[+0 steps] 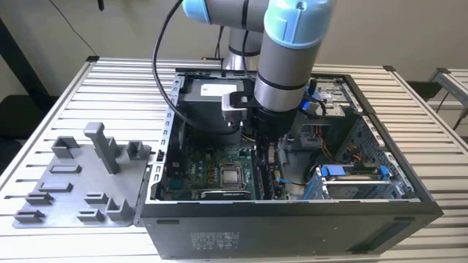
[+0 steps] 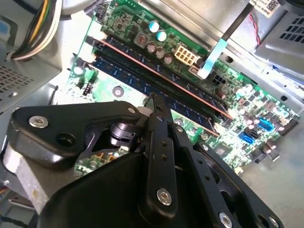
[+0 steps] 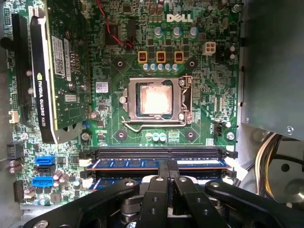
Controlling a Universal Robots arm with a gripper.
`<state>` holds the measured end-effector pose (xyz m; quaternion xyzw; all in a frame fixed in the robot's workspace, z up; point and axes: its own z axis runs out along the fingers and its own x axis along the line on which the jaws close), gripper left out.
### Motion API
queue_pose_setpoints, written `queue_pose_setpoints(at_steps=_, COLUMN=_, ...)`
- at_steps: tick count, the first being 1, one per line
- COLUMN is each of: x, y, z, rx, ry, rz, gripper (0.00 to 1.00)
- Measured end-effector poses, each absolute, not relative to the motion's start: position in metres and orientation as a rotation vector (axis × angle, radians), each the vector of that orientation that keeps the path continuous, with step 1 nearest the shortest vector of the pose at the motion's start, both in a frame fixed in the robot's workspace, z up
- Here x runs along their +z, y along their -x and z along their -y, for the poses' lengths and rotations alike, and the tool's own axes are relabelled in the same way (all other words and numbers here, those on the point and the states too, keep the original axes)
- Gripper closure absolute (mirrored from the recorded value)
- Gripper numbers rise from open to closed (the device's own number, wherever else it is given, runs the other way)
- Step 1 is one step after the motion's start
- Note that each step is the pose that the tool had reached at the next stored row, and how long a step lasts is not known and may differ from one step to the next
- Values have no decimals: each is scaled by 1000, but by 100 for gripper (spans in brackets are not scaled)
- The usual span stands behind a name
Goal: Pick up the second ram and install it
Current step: 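Press down the second ram until it locks into place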
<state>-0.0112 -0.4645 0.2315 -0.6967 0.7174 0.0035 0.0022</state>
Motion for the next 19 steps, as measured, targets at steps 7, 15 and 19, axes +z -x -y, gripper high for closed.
queue_pose_setpoints(at_steps=7, x=220, y=10, z=467, rx=10, ry=2187, rz=-2252, gripper=89)
queue_pose_setpoints(at_steps=15, x=237, y=10, z=466, rx=12, ry=2185, rz=-2250, gripper=89)
queue_pose_setpoints(at_steps=19, x=254, y=10, z=467, rx=12, ry=2185, rz=-2250, gripper=89)
